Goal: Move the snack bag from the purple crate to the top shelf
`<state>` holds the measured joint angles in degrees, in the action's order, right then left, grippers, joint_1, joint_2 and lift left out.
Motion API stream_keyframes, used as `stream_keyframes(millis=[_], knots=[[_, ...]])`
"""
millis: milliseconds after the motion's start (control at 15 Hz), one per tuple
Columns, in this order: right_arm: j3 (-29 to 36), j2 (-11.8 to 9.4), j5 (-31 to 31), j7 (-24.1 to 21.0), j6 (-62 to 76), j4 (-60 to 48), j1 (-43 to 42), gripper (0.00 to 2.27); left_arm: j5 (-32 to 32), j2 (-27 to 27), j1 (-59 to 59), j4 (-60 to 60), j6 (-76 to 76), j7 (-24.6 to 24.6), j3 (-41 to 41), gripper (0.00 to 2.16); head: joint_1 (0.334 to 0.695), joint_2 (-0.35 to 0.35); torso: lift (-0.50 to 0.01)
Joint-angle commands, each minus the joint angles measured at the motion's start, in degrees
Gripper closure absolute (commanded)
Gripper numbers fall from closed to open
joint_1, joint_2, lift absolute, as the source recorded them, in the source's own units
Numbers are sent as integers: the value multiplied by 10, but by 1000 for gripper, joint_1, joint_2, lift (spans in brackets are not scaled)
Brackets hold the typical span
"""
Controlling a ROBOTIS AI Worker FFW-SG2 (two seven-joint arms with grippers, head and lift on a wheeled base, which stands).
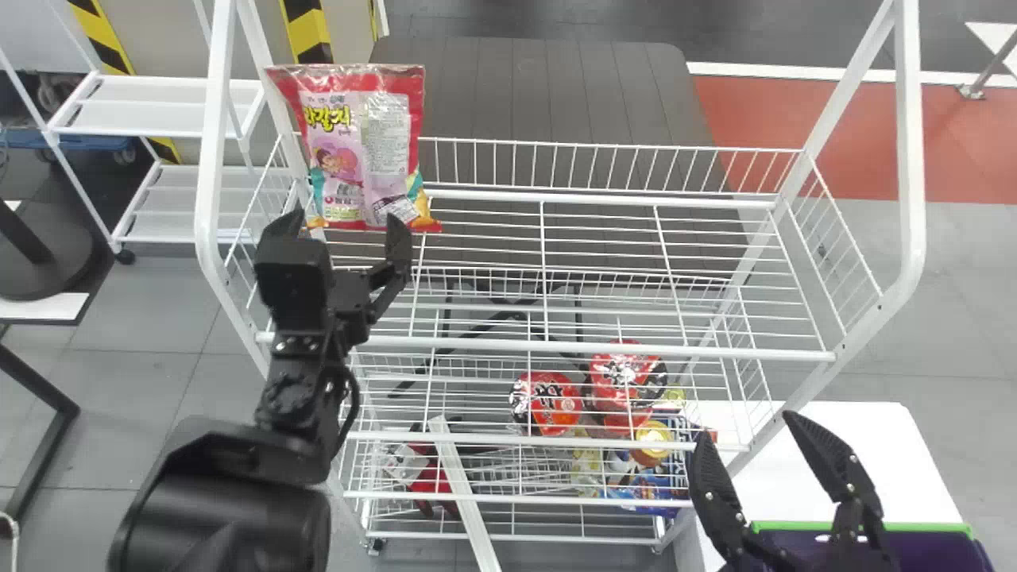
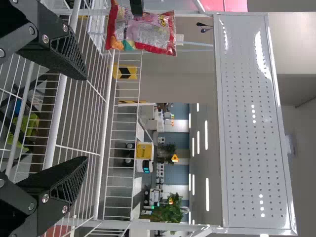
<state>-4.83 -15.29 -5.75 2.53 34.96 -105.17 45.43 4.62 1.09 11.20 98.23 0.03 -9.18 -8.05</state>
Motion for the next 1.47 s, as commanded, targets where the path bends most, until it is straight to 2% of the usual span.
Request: stream_keyframes(millis=[0,333,600,800,1067,1267,1400], knots=[[25,-1,0,0,-45,-58,13,299,2,5,72,76,6,14,16,103,695,-29,2],[81,-9,-20,0,-138,-173,54,299,-15,26,226,227,6,33,30,103,695,-39,2],[76,-10,-26,0,-165,-212,65,299,-43,44,314,312,49,33,32,103,695,-57,2],[47,-10,-28,2,-217,-237,66,299,-53,47,357,334,59,30,38,103,695,-44,2],[14,-9,-29,-2,-281,-241,74,299,-55,55,391,349,63,21,33,103,695,19,2],[12,-7,-38,-17,-376,-282,95,299,-55,59,402,351,42,9,30,103,695,46,2],[22,-5,-38,-17,-360,-297,108,299,-51,68,411,354,-9,2,18,103,695,50,2]])
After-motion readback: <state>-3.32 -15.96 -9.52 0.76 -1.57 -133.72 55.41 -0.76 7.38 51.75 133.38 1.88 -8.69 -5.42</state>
